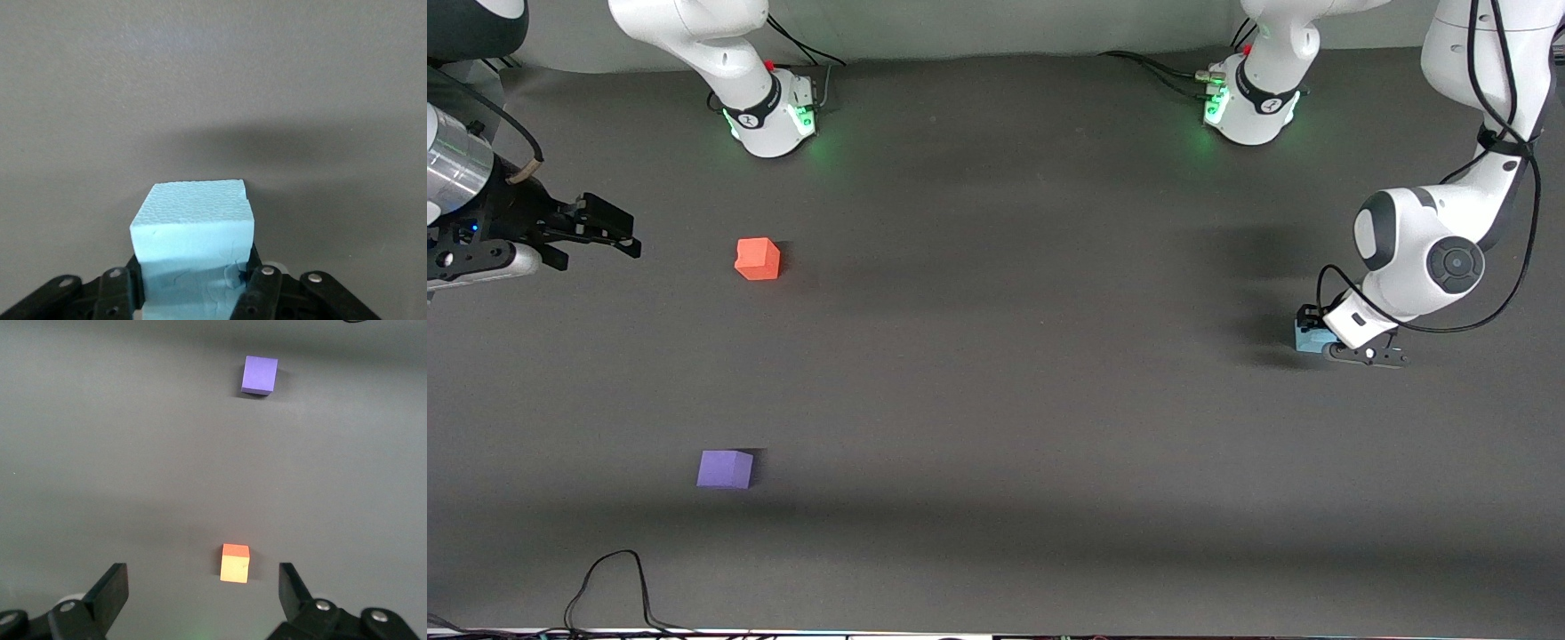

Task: Place blue block between orange and purple blocks
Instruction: 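Carry the blue block with the left gripper toward the table middle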

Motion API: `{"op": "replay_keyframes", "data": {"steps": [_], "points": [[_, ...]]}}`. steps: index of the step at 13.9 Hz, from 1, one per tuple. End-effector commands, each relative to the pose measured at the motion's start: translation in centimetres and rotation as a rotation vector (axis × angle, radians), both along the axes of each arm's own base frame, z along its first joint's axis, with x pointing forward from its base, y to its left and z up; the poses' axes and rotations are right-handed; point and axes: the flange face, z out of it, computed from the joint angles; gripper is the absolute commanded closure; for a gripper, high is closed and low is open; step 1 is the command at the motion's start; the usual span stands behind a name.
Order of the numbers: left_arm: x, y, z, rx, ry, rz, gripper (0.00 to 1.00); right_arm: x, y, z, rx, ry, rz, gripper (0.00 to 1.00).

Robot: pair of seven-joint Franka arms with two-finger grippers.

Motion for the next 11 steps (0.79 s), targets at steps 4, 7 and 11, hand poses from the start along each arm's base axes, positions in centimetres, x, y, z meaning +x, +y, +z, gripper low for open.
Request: {"op": "replay_keyframes", "data": {"steps": [4,7,11], "points": [[7.2,-2.3,20.0,0.033,0.146,0.053,0.59,-0.1,0.0,0.4,0.019,0.005,0.02,0.0],[8.8,-11.0,26.3,0.062,0.14,0.136,0.59,0.0,0.0,0.3,0.019,0.006,0.02,0.0],[7.4,-29.0,25.9,0.043,0.11,0.254,0.59,0.0,0.0,0.3,0.017,0.009,0.02,0.0]]}}
